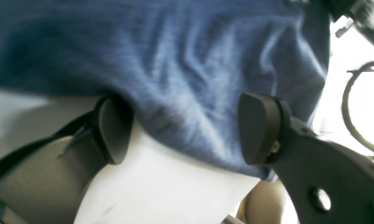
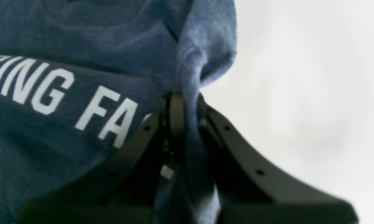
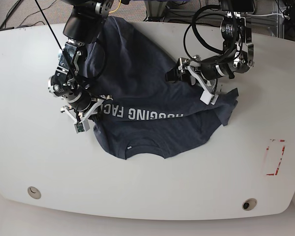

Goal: Layout the t-shirt on the table in an organized manner, then fold the t-shirt properly
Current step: 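Release with the left gripper and grasp the t-shirt's folded edge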

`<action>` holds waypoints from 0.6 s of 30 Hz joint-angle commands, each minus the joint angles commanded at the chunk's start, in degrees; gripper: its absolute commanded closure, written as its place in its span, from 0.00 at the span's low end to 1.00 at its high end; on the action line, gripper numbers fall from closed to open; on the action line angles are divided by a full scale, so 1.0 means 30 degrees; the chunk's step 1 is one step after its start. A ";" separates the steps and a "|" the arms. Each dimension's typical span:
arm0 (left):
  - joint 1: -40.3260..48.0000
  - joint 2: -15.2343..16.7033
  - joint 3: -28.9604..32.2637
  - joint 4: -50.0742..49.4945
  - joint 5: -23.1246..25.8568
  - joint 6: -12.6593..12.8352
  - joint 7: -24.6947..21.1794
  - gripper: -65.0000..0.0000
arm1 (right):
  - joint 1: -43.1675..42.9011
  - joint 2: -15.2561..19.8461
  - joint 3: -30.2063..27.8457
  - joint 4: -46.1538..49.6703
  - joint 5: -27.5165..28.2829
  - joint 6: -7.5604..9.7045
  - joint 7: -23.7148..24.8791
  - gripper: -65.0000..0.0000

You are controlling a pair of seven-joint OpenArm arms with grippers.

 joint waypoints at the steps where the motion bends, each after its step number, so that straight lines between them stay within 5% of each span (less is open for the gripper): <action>1: 0.0000 0.0000 0.0117 0.0000 0.0000 0.0000 0.0000 0.33 | 0.0000 0.0000 0.0000 0.0000 0.0000 0.0000 0.0000 0.96; 11: -0.0029 -0.0147 0.0147 -0.0029 0.0147 0.0059 0.0000 0.97 | 0.0205 0.0000 0.0000 0.0000 -0.0088 0.0000 0.0000 0.97; 18: -0.1436 -0.0850 -0.0850 -0.0352 0.1641 0.0059 0.0000 1.00 | 0.0938 0.0234 0.0117 -0.0117 -0.0117 0.0000 0.0000 0.97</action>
